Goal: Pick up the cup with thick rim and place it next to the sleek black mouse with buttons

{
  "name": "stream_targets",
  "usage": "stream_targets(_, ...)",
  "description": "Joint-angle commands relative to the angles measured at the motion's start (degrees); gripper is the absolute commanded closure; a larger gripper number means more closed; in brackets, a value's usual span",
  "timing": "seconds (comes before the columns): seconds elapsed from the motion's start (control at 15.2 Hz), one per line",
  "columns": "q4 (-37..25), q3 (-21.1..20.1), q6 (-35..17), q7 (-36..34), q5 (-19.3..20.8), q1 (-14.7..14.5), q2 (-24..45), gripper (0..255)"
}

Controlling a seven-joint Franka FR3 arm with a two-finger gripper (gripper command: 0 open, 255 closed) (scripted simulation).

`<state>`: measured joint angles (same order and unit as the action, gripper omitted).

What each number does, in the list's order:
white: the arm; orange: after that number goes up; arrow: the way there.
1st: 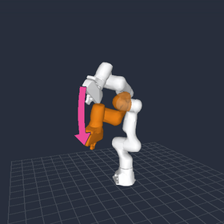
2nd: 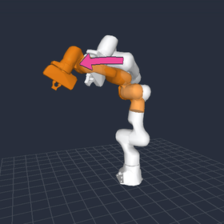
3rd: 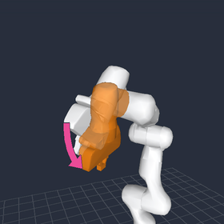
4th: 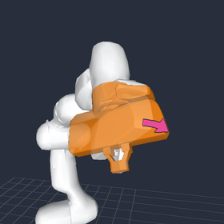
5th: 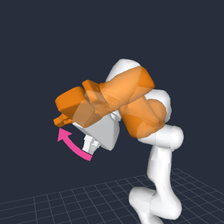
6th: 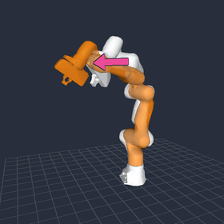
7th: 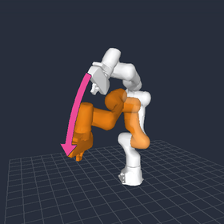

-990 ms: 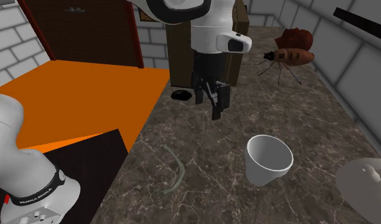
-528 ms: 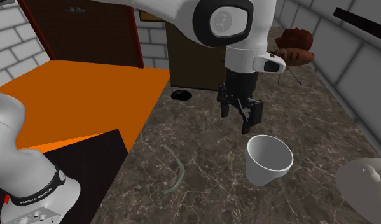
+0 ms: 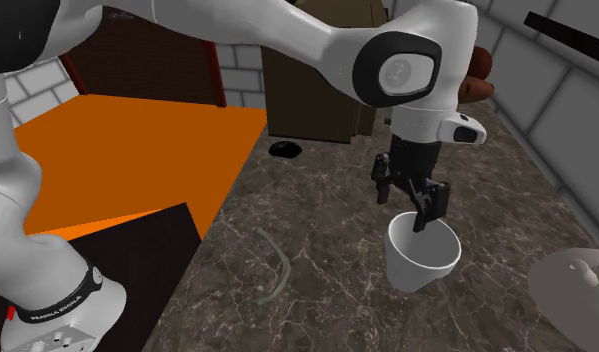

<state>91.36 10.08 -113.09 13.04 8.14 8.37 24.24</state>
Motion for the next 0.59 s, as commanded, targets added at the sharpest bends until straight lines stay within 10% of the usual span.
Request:
stream_targets(0.0,0.7,0.0,-1.3,0.0,0.0,0.2,0.6,0)
stream_targets(0.53,2.2,0.1,-3.7,0.0,0.0,0.5,1.4,0)
